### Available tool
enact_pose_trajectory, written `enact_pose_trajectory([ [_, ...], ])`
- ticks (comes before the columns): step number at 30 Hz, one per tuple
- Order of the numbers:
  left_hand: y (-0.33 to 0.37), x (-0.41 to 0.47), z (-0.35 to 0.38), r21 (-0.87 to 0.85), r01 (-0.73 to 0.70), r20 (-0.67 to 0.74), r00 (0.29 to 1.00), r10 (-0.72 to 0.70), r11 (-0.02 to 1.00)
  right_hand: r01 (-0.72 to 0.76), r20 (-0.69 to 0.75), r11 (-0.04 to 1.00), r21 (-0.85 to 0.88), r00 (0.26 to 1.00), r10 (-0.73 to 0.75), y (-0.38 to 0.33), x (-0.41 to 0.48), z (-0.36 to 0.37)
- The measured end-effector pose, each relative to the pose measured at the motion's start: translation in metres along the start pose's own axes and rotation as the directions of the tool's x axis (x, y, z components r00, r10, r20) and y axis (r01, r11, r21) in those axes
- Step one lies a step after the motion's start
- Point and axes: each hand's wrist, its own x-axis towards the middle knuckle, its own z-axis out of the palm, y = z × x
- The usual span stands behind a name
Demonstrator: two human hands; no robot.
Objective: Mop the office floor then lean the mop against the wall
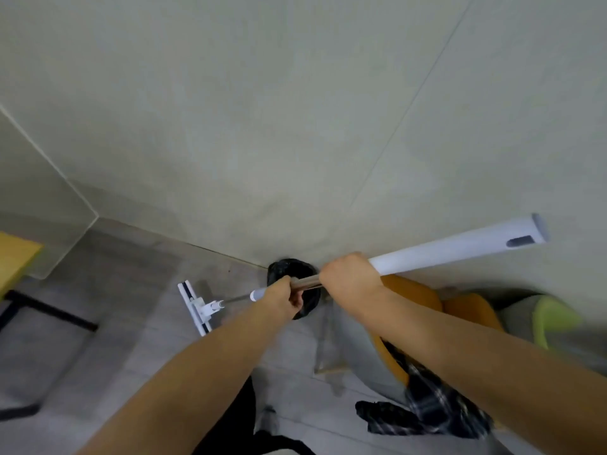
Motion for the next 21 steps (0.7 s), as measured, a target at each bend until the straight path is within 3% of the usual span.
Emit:
enact_pose_trajectory([
  [5,-0.031,-0.042,-0.058,-0.061,-0.015,-0.052,0.999,0.011,0.998,0.133,-0.088,0.99,-0.038,0.987,-0.136,-0.035,-0.02,-0.011],
  [10,-0.066,-0.061,-0.131,-0.292,-0.023,-0.187,0.982,-0.034,0.956,0.287,-0.102,0.949,-0.132,0.948,-0.301,-0.093,-0.03,-0.024],
  [21,-0.196,-0.099,-0.335,-0.635,-0.14,-0.356,0.926,-0.128,0.759,0.588,-0.085,0.774,-0.234,0.781,-0.619,-0.282,-0.09,-0.038],
])
